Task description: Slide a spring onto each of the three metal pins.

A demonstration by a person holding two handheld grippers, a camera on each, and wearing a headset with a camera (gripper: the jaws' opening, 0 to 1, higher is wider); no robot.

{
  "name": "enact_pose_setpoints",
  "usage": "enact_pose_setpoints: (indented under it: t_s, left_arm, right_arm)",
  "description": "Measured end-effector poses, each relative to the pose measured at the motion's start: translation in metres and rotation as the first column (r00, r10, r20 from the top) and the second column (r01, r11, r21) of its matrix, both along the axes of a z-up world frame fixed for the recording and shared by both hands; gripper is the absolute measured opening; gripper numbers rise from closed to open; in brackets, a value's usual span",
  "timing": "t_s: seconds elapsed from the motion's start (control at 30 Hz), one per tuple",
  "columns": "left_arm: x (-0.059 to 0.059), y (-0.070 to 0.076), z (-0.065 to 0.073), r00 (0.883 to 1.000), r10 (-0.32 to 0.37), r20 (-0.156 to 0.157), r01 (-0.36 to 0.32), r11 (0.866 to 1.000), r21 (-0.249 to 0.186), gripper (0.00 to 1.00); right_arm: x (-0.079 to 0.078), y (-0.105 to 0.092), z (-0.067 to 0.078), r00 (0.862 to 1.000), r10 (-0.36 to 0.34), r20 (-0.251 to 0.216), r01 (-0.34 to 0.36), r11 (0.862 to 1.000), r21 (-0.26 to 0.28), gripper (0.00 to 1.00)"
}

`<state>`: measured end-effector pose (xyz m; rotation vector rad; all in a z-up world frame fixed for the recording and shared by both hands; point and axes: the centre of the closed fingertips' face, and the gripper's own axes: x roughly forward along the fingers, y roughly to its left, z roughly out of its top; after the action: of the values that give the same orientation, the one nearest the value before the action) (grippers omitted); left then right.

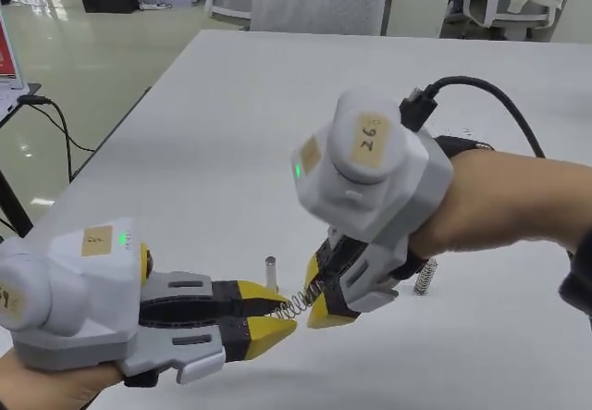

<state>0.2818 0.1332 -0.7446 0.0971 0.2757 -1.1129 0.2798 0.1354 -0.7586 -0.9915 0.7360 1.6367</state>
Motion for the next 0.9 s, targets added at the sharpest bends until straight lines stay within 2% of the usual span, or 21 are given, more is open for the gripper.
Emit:
enact_pose_setpoints:
  t_s: [0.17,0.33,0.5,0.73,0.9]
  left_arm:
    - [-0.002,-0.002,-0.002,1.0,-0.011,0.0,0.011,1.0,0.006,0.03]
    - [-0.001,-0.001,-0.002,1.0,-0.011,0.002,0.011,1.0,0.007,0.03]
    - [0.0,-0.001,-0.004,1.0,-0.008,-0.004,0.008,1.0,0.0,0.03]
    - [0.004,0.001,-0.009,1.0,0.007,-0.012,-0.007,1.0,-0.003,0.03]
    - [0.005,0.007,-0.014,0.999,0.032,-0.025,-0.032,1.0,0.0,0.11]
  right_arm:
    - [-0.007,0.008,0.01,0.999,0.002,-0.032,-0.001,0.999,0.043,0.08]
    - [-0.007,0.012,0.01,1.0,0.0,-0.032,0.001,0.999,0.046,0.08]
    - [-0.009,0.017,0.011,1.0,0.007,-0.03,-0.006,0.999,0.042,0.08]
    - [-0.006,0.019,0.007,1.0,0.019,-0.02,-0.019,1.0,0.005,0.08]
    - [0.002,0.019,0.008,1.0,0.013,-0.001,-0.013,1.0,-0.009,0.08]
